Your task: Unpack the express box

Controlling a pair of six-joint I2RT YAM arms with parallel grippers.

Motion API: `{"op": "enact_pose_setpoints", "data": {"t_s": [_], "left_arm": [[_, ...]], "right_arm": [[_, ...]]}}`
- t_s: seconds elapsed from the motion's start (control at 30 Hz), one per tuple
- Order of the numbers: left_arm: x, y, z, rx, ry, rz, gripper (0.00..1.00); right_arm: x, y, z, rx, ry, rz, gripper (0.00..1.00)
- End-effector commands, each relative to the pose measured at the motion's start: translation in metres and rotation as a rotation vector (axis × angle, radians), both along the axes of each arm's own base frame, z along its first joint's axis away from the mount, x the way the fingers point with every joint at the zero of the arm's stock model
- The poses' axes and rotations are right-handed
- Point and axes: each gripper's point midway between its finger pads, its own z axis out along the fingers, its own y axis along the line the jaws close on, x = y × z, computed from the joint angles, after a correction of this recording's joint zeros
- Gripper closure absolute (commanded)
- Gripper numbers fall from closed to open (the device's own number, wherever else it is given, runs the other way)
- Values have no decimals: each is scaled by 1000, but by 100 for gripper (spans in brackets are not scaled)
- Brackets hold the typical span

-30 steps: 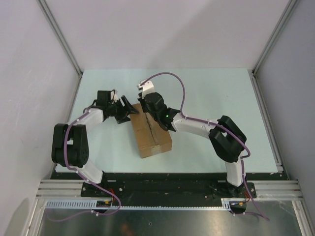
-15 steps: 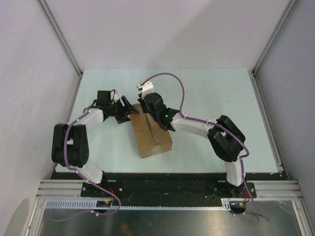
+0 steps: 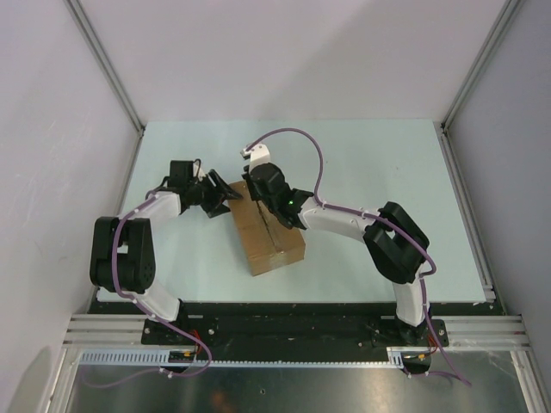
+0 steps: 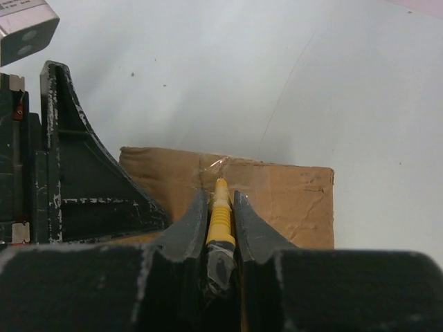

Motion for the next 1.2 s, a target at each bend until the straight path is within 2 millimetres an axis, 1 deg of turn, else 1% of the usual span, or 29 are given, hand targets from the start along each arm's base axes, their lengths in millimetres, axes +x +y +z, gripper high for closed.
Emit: {"op": "enact_pose_setpoints", "data": {"t_s": [0.0, 0.13, 0.17, 0.23, 0.3, 0.33, 0.6, 0.63, 0.9, 1.03, 1.07, 1.17], "left_arm": [[-16, 0, -18, -35, 127, 64, 39], [-16, 0, -19, -42, 132, 68, 39], [-16, 0, -19, -41, 134, 69, 39], [-16, 2, -20, -39, 133, 77, 39], [-15, 3, -20, -39, 134, 82, 39], [-16, 4, -19, -37, 131, 86, 39], [-13, 8, -21, -22, 124, 102, 39], [-15, 9, -22, -21, 131, 105, 39], [-13, 12, -24, -16, 138, 124, 39], [-13, 12, -25, -17, 142, 131, 39], [-12, 12, -26, -15, 143, 134, 39], [-13, 12, -27, -18, 149, 135, 39]], "right_arm": [[-7, -1, 4, -8, 38, -11, 100], [-14, -4, 8, -21, 44, -12, 100], [-16, -5, 13, -15, 42, -13, 100], [-20, -7, 14, -21, 53, -9, 100], [-23, -7, 20, -8, 52, -5, 100], [-28, -11, 12, -37, 85, -2, 100], [-54, -25, 6, -85, 125, 9, 100], [-58, -27, 8, -88, 127, 13, 100], [-74, -33, 4, -112, 157, 20, 100], [-84, -36, 9, -99, 174, 21, 100], [-90, -34, 14, -94, 171, 31, 100], [-102, -36, 15, -111, 179, 38, 100]]}}
